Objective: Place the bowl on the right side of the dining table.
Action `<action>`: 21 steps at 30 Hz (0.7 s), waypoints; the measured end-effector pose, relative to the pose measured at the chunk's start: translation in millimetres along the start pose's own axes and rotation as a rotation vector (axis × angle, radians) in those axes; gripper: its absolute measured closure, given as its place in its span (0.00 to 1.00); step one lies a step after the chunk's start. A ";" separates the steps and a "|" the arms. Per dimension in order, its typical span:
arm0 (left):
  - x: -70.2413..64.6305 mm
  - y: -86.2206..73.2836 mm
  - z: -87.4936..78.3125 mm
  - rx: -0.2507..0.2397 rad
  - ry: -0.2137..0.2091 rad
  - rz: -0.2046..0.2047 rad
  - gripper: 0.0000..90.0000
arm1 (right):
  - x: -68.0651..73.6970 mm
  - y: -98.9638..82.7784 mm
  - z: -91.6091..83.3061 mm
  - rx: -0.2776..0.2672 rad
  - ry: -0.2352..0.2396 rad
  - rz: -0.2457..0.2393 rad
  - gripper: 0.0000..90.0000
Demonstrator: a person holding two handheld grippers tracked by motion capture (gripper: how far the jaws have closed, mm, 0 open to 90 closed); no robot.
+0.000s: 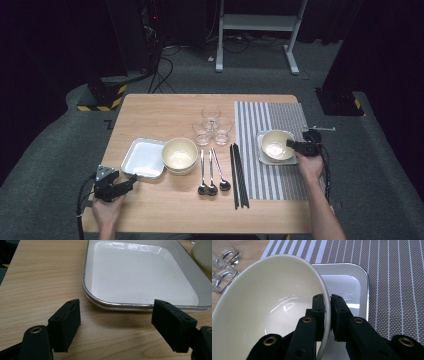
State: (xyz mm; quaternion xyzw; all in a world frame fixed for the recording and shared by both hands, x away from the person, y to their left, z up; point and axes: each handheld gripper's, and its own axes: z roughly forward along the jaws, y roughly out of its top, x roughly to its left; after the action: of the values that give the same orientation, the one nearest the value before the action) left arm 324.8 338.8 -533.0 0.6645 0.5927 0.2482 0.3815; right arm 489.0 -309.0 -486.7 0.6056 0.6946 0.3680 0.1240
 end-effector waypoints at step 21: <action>0.7 -0.5 1.5 0.040 -0.016 -0.022 0.20 | 0.1 -2.8 2.6 -0.004 -0.026 -0.012 0.85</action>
State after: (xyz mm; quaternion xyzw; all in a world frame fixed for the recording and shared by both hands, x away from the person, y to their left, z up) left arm 325.8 339.2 -534.3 0.6673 0.6019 0.2268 0.3754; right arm 488.5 -308.0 -490.3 0.6059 0.6958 0.3608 0.1363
